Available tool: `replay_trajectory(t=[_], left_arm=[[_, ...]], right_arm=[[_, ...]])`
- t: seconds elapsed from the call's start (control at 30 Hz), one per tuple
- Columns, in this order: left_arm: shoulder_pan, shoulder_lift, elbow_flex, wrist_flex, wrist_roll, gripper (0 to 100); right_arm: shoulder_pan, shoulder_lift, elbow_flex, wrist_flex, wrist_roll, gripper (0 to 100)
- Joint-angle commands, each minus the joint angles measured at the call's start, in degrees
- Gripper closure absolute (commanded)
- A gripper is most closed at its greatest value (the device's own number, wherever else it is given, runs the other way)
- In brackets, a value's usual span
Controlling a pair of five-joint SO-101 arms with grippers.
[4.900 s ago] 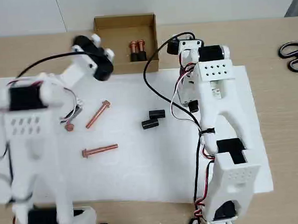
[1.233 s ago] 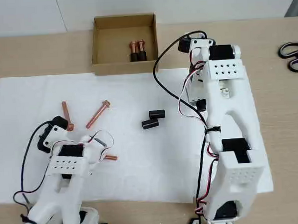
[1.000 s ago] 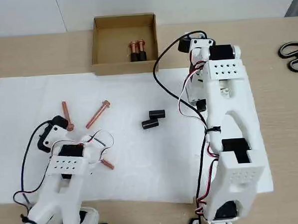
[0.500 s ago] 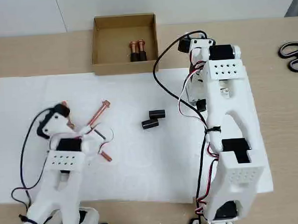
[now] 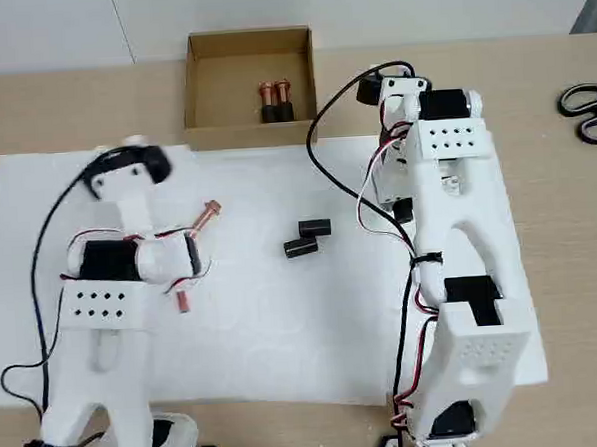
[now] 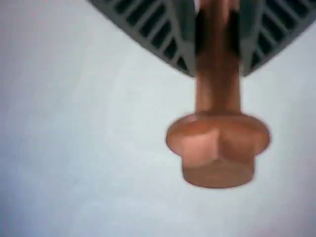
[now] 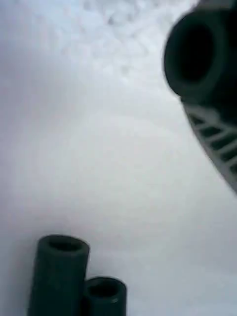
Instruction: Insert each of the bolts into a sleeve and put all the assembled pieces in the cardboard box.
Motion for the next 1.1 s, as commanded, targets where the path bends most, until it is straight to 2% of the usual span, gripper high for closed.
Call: replay_trajectory(t=[0.0, 0.17, 0.37, 0.53, 0.97, 1.07], left_arm=[[-1.41, -0.79, -1.54, -0.79, -9.58, 99], [-2.73, -0.7, 5.76, -6.07, -19.43, 99], [-2.73, -0.7, 14.11, -10.46, -19.78, 98], [-2.73, -0.7, 17.71, -11.78, -19.87, 92], [-2.73, -0.35, 17.8, -11.34, -19.87, 92], [-2.64, 4.4, 15.43, -10.29, -19.87, 92]], right_arm=[[0.66, -4.44, -0.26, -0.31, 0.09, 99.5], [0.66, -4.44, -0.26, -0.22, 0.09, 99.5], [0.4, -4.44, -0.26, -0.22, 0.09, 99.5], [0.4, -4.44, -0.26, -0.22, 0.09, 99.5], [0.31, -4.44, -0.26, -0.22, 0.09, 99.5], [0.31, -4.44, -0.26, -0.22, 0.09, 99.5]])
